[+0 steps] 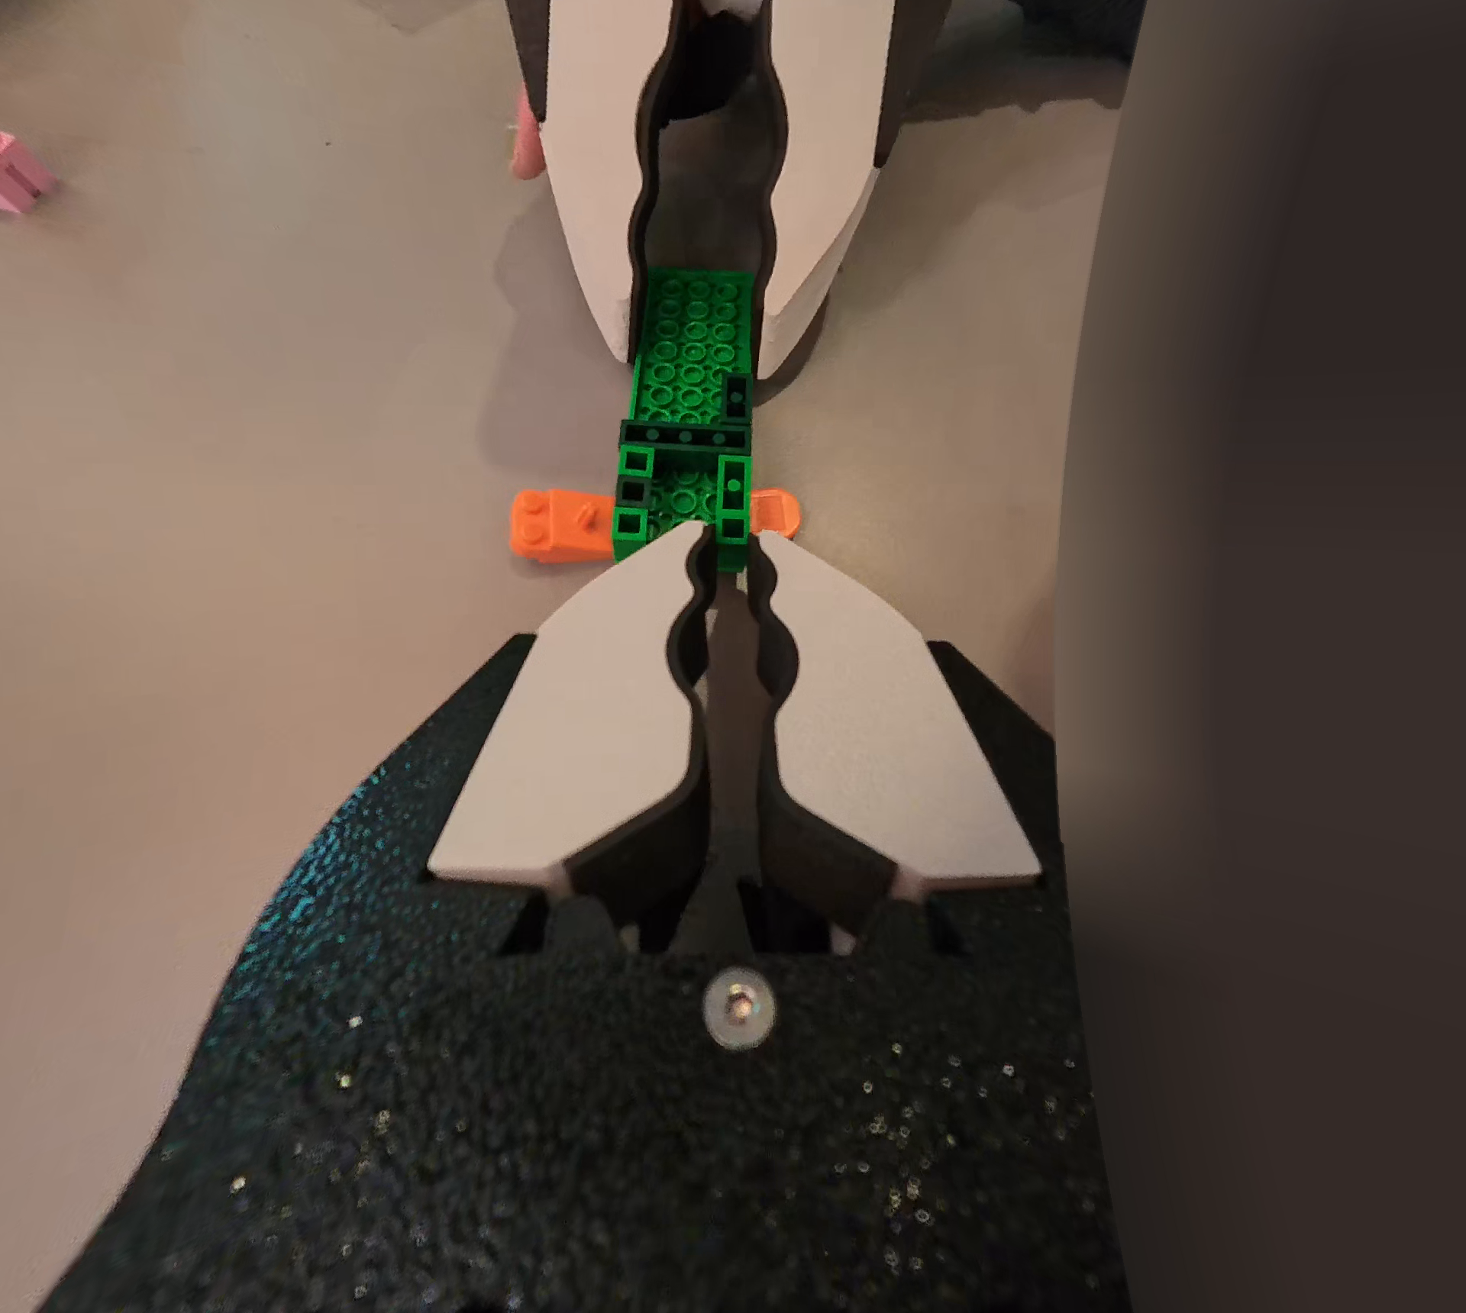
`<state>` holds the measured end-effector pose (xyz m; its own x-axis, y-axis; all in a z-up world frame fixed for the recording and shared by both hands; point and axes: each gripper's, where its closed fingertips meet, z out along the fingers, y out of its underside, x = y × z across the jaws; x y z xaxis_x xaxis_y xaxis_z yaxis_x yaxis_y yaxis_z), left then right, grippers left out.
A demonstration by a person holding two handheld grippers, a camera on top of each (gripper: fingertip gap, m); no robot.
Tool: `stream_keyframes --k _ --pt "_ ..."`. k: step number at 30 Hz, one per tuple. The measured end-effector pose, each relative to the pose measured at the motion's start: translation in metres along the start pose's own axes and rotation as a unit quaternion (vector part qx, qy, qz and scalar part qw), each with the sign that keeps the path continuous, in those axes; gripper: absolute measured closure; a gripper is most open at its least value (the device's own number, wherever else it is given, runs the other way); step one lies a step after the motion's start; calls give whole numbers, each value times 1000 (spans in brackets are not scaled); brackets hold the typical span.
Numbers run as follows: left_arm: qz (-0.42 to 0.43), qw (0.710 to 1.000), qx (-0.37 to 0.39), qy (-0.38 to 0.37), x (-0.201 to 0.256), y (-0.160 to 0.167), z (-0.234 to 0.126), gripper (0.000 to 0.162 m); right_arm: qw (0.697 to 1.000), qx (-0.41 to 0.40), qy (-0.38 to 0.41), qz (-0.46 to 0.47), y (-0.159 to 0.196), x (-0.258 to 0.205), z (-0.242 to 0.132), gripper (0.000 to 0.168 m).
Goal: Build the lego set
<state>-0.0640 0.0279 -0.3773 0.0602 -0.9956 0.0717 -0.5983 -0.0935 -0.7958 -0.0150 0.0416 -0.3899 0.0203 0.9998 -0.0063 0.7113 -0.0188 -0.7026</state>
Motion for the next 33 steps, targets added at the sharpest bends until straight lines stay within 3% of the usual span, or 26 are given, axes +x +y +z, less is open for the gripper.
stream_keyframes --k 5,12,21,29,33 --pt "24 1000 -6 -14 0 0 0 155 1000 3 0 0 0 0 0 136" --pt "-30 999 13 21 -1 -1 0 155 1000 10 -2 7 0 1 0 136" --pt "46 998 -20 -34 -4 1 0 155 1000 13 2 6 0 3 0 136" --pt "34 998 -31 -33 -4 -2 0 155 1000 15 4 3 0 3 0 136" --pt "16 1000 -9 -15 0 -6 -2 143 999 28 -5 15 -1 3 0 136"
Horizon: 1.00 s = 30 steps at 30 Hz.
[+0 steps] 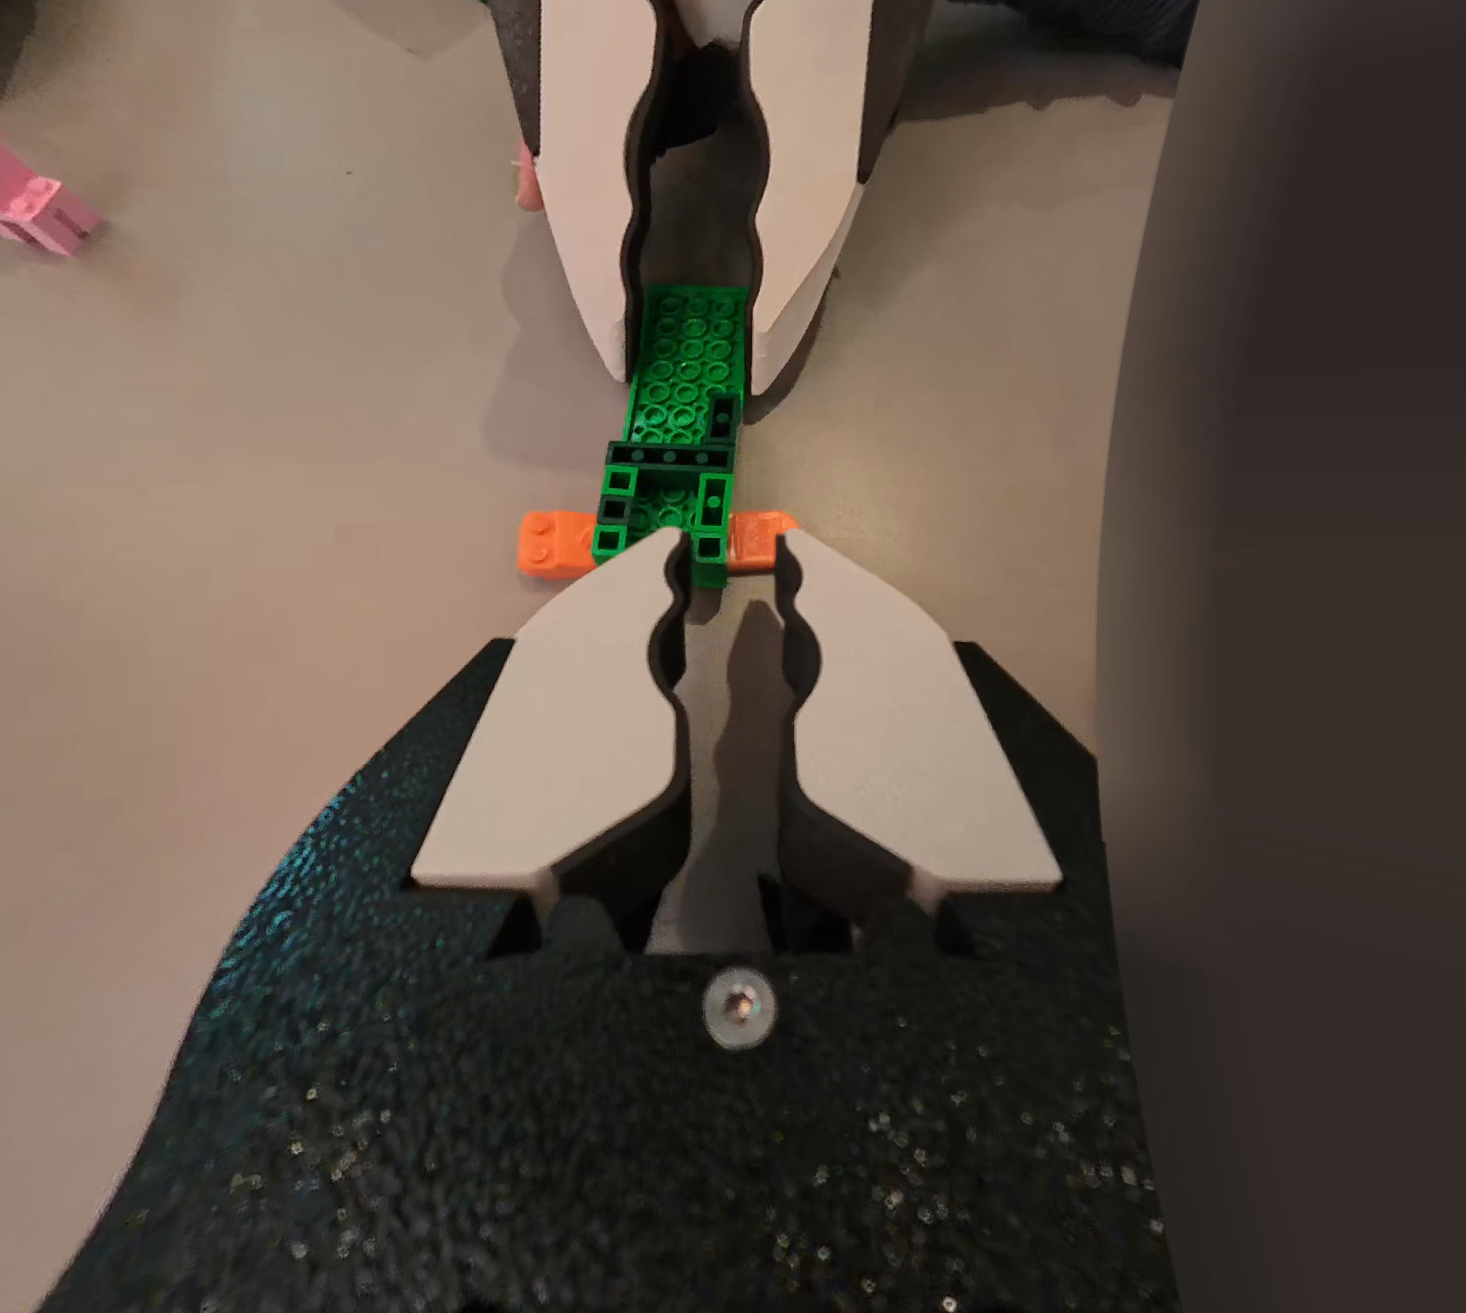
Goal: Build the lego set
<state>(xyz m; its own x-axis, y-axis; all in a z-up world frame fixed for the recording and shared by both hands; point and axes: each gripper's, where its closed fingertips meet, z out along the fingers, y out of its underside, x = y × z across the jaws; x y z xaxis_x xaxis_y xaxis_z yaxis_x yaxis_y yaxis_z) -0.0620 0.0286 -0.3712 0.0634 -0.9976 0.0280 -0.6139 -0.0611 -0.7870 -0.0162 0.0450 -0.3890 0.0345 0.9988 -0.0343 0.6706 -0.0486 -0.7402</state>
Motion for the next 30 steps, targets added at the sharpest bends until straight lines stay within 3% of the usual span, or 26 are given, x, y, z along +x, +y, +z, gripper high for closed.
stream_keyframes --k 5,8,13,17,26,30 --pt "25 999 34 -18 -3 -6 -11 128 1000 5 -6 16 -1 1 -1 136" --pt "83 994 39 -63 -11 -6 -17 116 999 13 -15 38 -3 2 -2 136" --pt "260 950 8 -172 -25 -7 -18 108 996 35 -40 70 -7 1 -5 136" --pt "318 930 -7 -183 -25 -9 -10 103 995 42 -45 84 -9 3 -6 136" --pt "378 909 -50 -169 -25 1 7 124 991 57 -60 108 -12 3 -7 136" --pt "404 891 -65 -198 -26 1 11 135 991 57 -62 109 -12 2 -7 136"
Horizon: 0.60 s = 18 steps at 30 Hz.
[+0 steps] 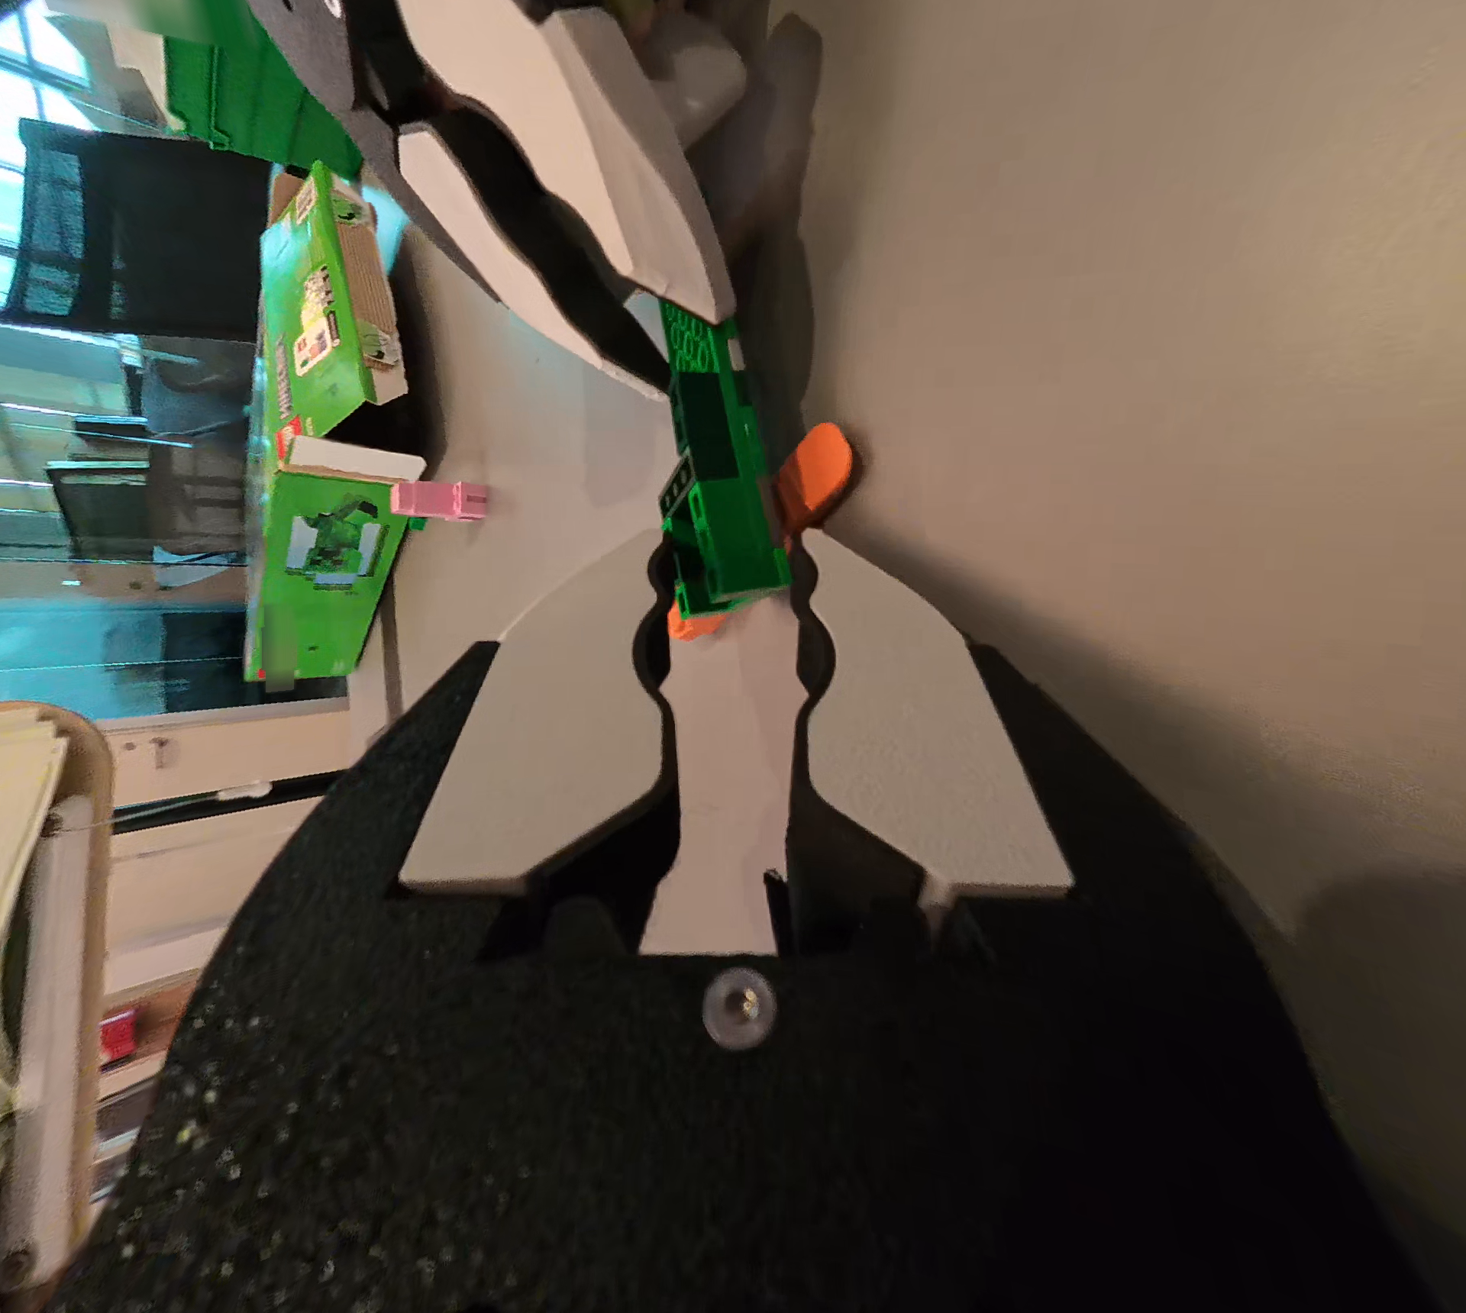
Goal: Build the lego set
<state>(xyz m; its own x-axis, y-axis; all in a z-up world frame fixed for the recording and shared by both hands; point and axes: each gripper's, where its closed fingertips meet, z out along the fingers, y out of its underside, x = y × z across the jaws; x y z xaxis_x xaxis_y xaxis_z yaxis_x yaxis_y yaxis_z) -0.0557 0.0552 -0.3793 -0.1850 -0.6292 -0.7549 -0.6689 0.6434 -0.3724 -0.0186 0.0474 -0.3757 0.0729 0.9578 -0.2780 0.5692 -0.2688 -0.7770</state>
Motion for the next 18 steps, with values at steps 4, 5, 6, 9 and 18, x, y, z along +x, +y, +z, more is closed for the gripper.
stream_keyframes --k 4,5,6,9,18 --pt "-7 1000 4 -19 -4 -1 -4 143 1000 5 10 -13 -2 0 0 136" --pt "-20 1000 1 -20 -6 0 -5 144 999 12 21 -21 -5 2 0 136" --pt "-29 999 -3 -21 -8 3 -5 144 999 24 33 -33 -10 4 -2 140" --pt "-67 997 -14 -23 -13 9 -6 144 988 65 93 -101 -30 6 -11 127" --pt "-193 981 1 -14 -28 16 -15 144 856 -40 341 -386 -57 16 6 127"
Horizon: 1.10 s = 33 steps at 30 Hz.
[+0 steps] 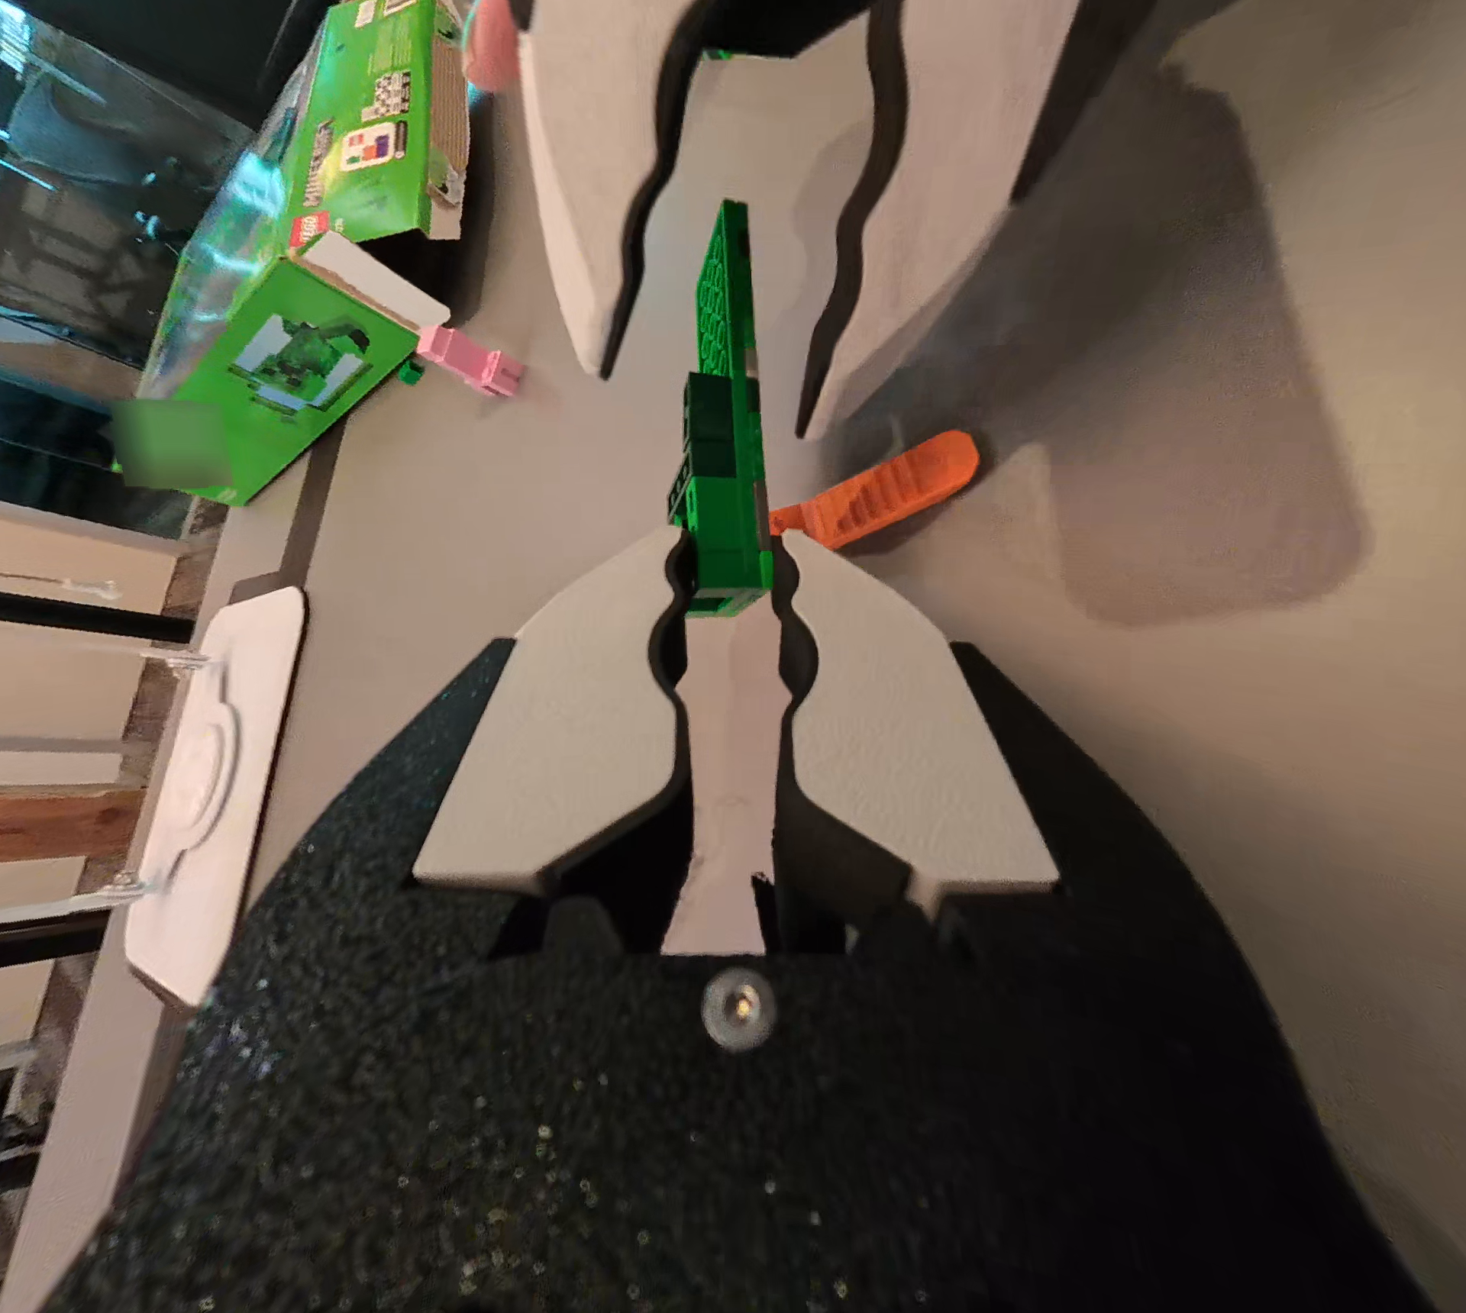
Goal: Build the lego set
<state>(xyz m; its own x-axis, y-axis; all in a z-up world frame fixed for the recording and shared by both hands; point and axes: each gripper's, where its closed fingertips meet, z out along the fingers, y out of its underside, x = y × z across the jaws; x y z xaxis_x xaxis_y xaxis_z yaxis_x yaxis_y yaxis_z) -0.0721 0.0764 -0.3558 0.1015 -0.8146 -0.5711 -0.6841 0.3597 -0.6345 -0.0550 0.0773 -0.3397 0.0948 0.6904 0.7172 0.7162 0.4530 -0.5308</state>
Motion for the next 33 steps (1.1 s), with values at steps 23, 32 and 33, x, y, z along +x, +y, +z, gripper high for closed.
stream_keyframes --k 23,32,33 --pt "-4 1000 -2 23 6 4 -9 142 992 -17 29 -123 -9 -10 16 151" --pt "-316 937 112 100 -16 0 -30 109 967 10 146 -207 -17 11 8 151" --pt "-324 932 118 109 -14 -1 -30 109 966 12 149 -212 -19 10 9 151"
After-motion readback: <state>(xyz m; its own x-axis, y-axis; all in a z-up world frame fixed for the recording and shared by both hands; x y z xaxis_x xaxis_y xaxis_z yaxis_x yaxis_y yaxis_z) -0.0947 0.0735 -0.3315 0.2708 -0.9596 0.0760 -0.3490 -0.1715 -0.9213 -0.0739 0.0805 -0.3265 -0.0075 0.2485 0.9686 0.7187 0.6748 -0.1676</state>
